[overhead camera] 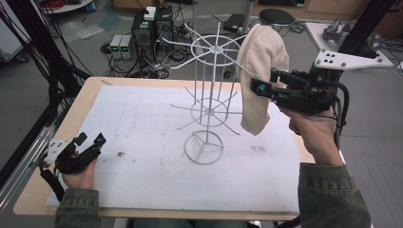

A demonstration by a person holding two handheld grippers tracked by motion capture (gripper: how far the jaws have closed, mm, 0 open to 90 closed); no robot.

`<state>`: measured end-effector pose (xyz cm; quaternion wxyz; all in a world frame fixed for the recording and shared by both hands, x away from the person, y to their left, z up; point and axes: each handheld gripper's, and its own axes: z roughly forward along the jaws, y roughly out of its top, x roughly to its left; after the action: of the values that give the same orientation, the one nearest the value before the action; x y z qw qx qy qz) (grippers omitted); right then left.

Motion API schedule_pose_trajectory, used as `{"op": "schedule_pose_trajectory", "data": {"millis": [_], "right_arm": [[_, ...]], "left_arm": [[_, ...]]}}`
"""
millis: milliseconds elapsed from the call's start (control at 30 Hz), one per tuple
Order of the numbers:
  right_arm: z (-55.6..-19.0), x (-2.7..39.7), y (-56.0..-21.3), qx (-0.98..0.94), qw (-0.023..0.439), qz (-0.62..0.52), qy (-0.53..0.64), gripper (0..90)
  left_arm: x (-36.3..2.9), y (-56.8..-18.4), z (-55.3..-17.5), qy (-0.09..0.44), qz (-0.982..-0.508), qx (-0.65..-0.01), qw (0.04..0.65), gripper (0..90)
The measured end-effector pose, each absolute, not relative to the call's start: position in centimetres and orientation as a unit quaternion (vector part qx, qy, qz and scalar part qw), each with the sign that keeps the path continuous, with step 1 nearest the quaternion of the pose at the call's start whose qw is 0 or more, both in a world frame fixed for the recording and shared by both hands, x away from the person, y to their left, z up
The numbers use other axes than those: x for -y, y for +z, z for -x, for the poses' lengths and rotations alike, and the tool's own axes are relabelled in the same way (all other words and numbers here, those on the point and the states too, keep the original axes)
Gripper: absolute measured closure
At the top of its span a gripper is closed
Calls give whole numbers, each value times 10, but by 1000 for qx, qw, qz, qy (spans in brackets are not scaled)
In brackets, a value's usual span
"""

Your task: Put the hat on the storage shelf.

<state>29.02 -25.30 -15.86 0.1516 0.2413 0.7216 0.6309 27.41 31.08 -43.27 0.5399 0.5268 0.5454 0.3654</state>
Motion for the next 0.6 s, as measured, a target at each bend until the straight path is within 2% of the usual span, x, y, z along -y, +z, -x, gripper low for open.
{"op": "schedule_pose_trajectory", "data": {"millis": [200,600], "right_arm": [[-286,253,-161,-718,159,-245,631,420],[-277,266,-165,-697,168,-260,646,304]], "left_arm": [[-308,-431,-273,383,-534,-535,531,303],[-307,-431,-273,378,-538,-535,530,303]]}}
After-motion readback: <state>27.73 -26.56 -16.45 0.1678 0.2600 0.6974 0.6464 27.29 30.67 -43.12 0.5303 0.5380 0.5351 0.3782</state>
